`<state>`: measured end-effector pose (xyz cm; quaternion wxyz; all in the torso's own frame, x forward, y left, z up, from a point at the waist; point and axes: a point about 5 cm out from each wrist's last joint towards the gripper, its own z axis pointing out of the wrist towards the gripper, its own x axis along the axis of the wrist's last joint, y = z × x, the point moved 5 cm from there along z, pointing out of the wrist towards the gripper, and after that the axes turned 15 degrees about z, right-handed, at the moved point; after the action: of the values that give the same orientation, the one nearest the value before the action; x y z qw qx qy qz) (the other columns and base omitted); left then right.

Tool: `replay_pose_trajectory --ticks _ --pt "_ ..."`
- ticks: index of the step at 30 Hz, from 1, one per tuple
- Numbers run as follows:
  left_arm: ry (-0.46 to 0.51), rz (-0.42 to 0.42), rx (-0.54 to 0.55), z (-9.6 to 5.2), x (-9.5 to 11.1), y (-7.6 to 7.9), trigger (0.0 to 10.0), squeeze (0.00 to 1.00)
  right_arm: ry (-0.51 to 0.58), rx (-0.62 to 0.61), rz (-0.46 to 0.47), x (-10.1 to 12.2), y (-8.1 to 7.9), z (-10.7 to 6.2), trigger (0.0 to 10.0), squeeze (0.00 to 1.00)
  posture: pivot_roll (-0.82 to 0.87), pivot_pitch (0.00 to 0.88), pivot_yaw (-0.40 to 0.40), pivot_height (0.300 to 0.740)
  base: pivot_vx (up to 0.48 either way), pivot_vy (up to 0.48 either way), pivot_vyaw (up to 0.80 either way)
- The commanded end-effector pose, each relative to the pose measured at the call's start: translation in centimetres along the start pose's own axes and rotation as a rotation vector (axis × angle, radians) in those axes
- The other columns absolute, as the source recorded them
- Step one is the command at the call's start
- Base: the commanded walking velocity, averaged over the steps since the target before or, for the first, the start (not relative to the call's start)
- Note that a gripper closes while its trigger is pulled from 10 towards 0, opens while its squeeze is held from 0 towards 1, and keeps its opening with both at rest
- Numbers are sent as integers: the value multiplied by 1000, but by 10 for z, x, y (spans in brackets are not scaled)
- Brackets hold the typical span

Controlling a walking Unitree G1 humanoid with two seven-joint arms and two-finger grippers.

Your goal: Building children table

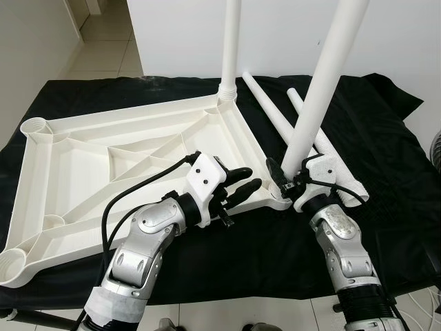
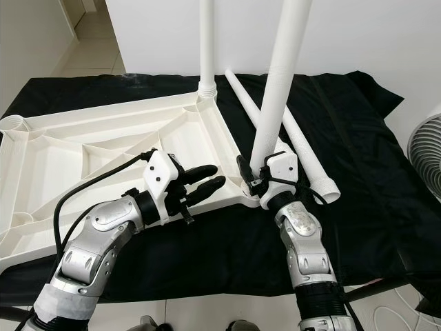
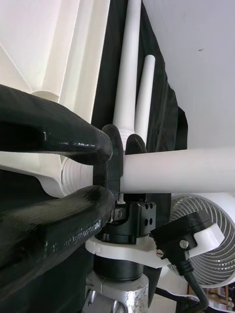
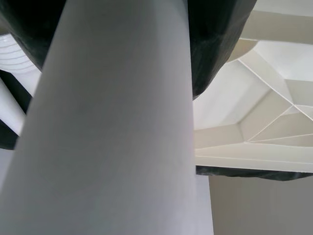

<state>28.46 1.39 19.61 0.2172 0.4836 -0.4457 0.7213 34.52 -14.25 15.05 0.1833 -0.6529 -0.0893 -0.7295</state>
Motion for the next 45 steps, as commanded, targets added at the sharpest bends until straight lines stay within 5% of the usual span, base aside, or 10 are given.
replay_pose_trajectory --ticks 1,10,17,24,45 --pt "-13 8 61 0 1 -8 10000 0 -181 -61 83 -49 10 -18 10000 0 -105 90 52 740 0 0 0" --pt "-12 9 57 -1 2 -8 10000 0 -156 -228 358 -60 34 -27 10000 0 -103 92 57 740 0 0 0" --pt "-11 8 51 -1 2 -6 10000 0 -168 -226 305 -62 34 -29 10000 0 -105 92 59 740 0 0 0" --pt "-12 9 51 -1 2 -7 10000 0 -214 -167 140 -67 27 -30 10000 0 -105 89 59 740 0 0 0" --pt "-11 5 54 -3 4 -8 10000 0 -271 -102 39 -84 20 -45 10000 0 -104 103 67 740 0 0 0"
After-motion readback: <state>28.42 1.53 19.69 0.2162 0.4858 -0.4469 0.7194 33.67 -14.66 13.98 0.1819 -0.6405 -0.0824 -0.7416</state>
